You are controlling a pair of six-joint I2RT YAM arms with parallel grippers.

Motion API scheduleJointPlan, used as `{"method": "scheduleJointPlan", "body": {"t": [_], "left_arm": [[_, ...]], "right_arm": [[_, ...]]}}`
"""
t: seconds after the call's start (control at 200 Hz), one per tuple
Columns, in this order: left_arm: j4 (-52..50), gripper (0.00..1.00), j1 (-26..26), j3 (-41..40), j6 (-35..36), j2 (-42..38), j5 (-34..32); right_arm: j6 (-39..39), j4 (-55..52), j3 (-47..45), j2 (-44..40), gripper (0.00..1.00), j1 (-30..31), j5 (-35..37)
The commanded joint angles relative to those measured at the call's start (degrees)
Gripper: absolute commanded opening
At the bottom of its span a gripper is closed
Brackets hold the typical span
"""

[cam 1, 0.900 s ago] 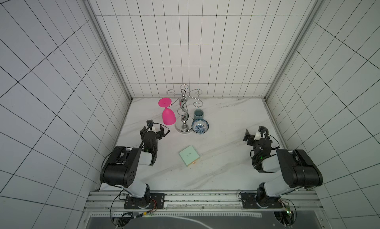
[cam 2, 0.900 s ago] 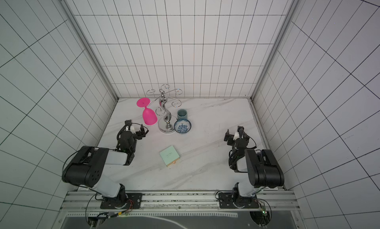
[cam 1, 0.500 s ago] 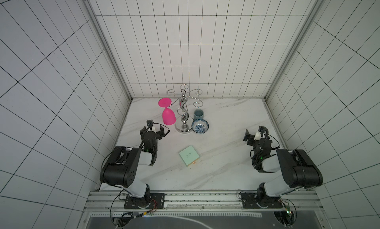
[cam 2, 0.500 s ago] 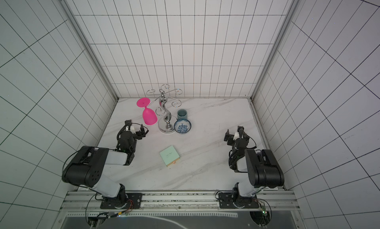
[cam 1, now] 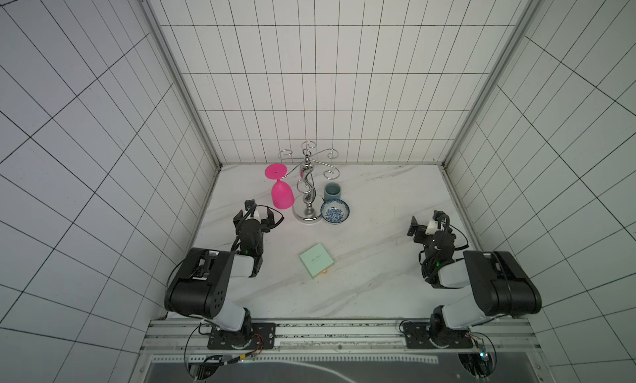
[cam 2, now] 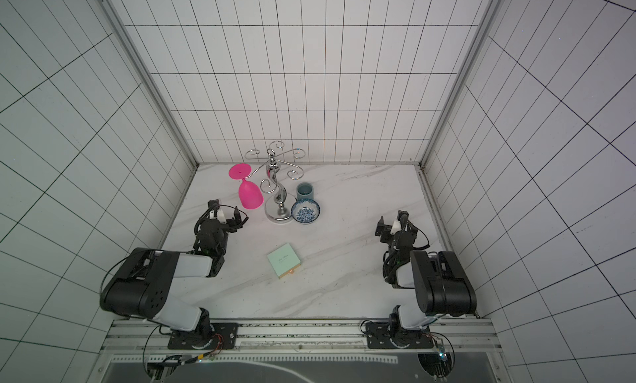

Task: Take out the earrings from the drawer-style jewelry box
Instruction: Adjust the jewelry box at the center of the board.

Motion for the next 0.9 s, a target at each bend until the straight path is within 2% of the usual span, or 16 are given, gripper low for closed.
{"method": "scheduleJointPlan", "body": {"t": [0.0, 0.11, 0.235, 0.275, 0.305, 0.32, 0.365, 0.385, 0.41, 0.445, 0.475, 0.51, 0.625, 0.755, 0.819, 0.894], "left_arm": [[-6.4, 0.97, -2.5, 1.3, 0.5, -9.5, -7.1], [-9.5, 0.97, -2.9, 1.5, -4.5, -17.4, -8.7], [-14.5, 0.98, -3.4, 5.7, -11.8, -23.6, -14.9], [-25.0, 0.98, -3.2, 10.2, -20.8, -25.6, -19.0], [-38.7, 0.95, -2.9, 14.6, -31.4, -27.2, -21.6], [-45.3, 0.97, -2.7, 16.9, -39.7, -27.6, -22.1], [-62.7, 0.97, -1.0, 22.1, -53.6, -28.8, -20.1], [-65.9, 0.97, 0.2, 22.6, -57.4, -28.9, -18.9], [-66.2, 0.95, 2.1, 22.4, -60.0, -29.0, -13.8], [-63.9, 0.95, 6.3, 21.4, -60.5, -28.6, -4.0], [-61.9, 0.97, 9.0, 20.7, -59.9, -28.0, 3.7], [-62.8, 0.98, 10.4, 21.2, -60.7, -27.1, 8.1], [-74.4, 0.97, 10.5, 26.5, -59.6, -26.8, 9.3], [-80.9, 0.96, 8.8, 27.5, -58.5, -29.5, 9.9], [-84.7, 0.96, 4.6, 27.6, -58.4, -30.3, 8.6], [-89.1, 0.94, -4.1, 27.2, -59.9, -30.8, 5.8]], "right_arm": [[1.2, -9.4, 5.9, -8.9, 0.99, 0.5, 6.4], [0.4, -11.3, 9.2, -15.2, 0.99, 0.8, 6.6], [1.6, -28.4, 24.2, -22.8, 0.99, 2.9, 7.8], [6.9, -34.3, 30.7, -23.9, 0.99, 3.3, 8.4], [11.8, -37.7, 34.2, -23.9, 0.99, 3.3, 8.1], [15.2, -40.2, 36.0, -23.7, 0.99, 3.2, 8.3], [27.0, -51.1, 41.0, -23.1, 0.99, 3.0, 10.2], [33.5, -55.5, 42.3, -22.9, 0.99, 3.0, 11.2], [40.0, -59.4, 42.8, -22.8, 0.99, 2.9, 12.4], [48.6, -64.8, 42.4, -23.2, 0.99, 2.2, 11.9], [49.3, -63.8, 40.4, -23.9, 0.99, 0.6, 5.9], [49.4, -60.0, 37.6, -24.8, 0.99, -1.0, -0.4], [49.1, -65.2, 37.7, -25.9, 0.99, -0.5, -7.3], [42.5, -76.6, 43.2, -25.3, 0.98, 4.6, -5.9], [39.9, -83.7, 46.6, -24.0, 0.99, 9.2, -1.9], [37.3, -89.7, 48.9, -23.0, 0.99, 15.0, 1.5]]}}
